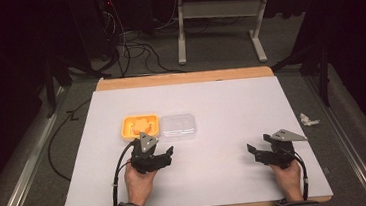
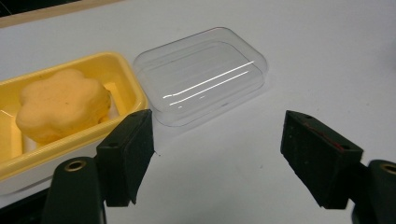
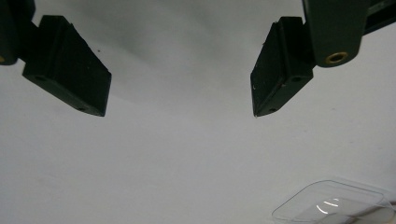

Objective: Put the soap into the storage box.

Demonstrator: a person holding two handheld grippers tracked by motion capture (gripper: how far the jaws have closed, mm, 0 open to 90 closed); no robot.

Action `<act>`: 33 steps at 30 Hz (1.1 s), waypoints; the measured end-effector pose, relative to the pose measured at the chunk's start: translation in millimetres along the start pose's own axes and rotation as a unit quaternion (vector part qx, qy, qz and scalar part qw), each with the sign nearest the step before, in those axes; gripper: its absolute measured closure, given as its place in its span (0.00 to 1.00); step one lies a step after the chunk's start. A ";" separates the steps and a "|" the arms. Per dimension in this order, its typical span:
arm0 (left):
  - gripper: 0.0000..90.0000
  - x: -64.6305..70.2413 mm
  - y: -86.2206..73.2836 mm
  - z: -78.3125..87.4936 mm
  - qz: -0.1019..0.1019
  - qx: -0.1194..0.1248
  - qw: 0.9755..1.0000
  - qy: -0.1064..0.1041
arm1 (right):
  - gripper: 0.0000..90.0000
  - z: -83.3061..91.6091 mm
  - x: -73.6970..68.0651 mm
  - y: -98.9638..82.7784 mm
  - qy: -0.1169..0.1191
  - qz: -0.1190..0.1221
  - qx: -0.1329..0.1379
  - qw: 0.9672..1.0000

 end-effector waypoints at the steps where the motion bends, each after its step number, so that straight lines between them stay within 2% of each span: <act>1: 0.29 0.9 -1.1 -1.0 0.000 0.000 1.000 -0.002 | 0.23 -0.1 0.0 0.0 0.000 0.000 0.000 1.000; 7: 0.29 2.5 -7.0 -5.2 0.003 -0.008 1.000 -0.005 | 0.23 -0.1 -0.3 0.1 0.001 0.000 0.000 1.000; 10: 0.29 3.1 -9.2 -7.4 0.012 -0.010 1.000 -0.008 | 0.23 0.0 0.0 0.0 0.000 0.000 0.000 1.000; 33: 0.29 -0.6 -26.9 -17.4 0.016 -0.030 0.999 -0.002 | 0.23 0.0 -0.1 0.0 0.000 0.000 0.000 1.000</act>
Point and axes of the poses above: each handheld gripper's, and its own axes: z roughly backward along the jaws, y roughly out of its top, x roughly to its right, the point moved 9 cm from there along -z, roughly forward along the jaws, and after that the axes turned 15 degrees about -y, right-handed, at the moved point
